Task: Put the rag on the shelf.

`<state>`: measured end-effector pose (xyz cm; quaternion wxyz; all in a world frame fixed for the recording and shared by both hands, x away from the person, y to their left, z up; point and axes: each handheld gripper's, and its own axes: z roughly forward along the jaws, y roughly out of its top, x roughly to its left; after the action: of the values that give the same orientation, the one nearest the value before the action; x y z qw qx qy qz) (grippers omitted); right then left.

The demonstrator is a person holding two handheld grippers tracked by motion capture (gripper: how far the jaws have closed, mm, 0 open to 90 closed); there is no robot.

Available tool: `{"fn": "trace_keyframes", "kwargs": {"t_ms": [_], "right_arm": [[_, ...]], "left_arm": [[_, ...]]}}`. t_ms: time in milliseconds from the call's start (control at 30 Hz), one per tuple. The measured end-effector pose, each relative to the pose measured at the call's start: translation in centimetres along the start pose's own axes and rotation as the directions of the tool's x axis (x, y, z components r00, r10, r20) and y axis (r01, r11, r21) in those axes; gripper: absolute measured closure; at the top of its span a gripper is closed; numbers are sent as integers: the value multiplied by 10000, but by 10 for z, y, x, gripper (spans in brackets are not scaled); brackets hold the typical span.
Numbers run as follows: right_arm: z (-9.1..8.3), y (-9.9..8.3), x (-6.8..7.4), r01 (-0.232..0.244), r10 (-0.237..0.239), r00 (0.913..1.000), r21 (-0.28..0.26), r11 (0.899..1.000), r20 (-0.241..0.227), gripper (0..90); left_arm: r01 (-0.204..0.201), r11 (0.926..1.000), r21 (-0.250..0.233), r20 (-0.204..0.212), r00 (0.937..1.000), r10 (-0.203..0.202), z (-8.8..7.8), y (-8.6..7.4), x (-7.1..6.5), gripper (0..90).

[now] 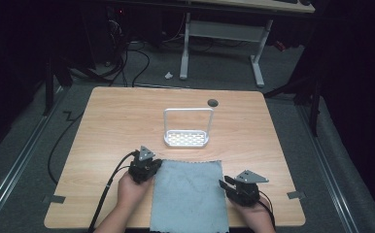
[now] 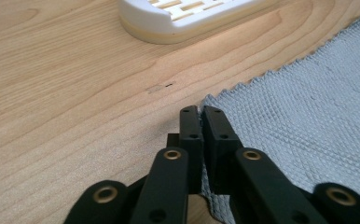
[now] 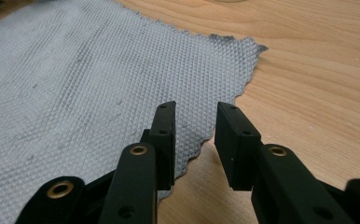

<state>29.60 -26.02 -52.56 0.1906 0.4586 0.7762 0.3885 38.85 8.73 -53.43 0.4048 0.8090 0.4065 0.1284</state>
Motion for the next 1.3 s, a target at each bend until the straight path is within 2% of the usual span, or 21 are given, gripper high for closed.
{"fn": "trace_keyframes", "kwargs": {"t_ms": [100,167,267,367,467,533,600,667,733,933,1000,1133,1300], "right_arm": [[7,15,-6,-302,301,9995,33,9995,66,624],[14,25,-11,-370,369,9990,17,9993,244,623],[29,37,-21,-817,812,9960,114,9966,386,615],[45,46,-24,-678,643,9957,521,9963,664,601],[52,48,-24,-632,583,9961,739,9953,665,621],[52,47,-23,-712,656,9954,793,9943,703,637],[52,45,-21,-581,525,9965,869,9945,649,654],[53,43,-19,-351,271,9961,968,9947,834,662],[54,43,-19,-382,315,9962,828,9958,810,668],[57,42,-20,-330,288,9975,646,9974,650,858],[56,41,-20,-316,290,9978,439,9985,604,884],[48,42,-15,-130,129,9983,22,9999,566,892],[38,43,-9,22,2,9984,-422,9991,567,895]], "left_arm": [[65,10000,14,201,9998,-66,0,0,1,882],[35,10000,12,167,9999,-35,0,0,1,881],[90,10000,-2,199,9998,-90,0,0,1,880],[160,9999,-3,240,9996,-160,0,0,2,880],[167,9999,1,230,9996,-167,0,-1,2,879],[206,9998,-11,226,9995,-206,0,-1,2,880],[244,9997,0,261,9994,-244,0,-1,2,880],[263,9997,-4,284,9993,-263,0,-1,3,879],[258,9997,-1,267,9993,-258,-1,-1,3,880],[369,9993,-8,264,9990,-369,-1,-1,3,879],[429,9990,-80,191,9989,-427,-2,-1,4,878],[694,9966,-437,305,9972,-681,-5,-3,6,880],[705,9946,-759,456,9967,-672,-9,-3,7,886]]}}
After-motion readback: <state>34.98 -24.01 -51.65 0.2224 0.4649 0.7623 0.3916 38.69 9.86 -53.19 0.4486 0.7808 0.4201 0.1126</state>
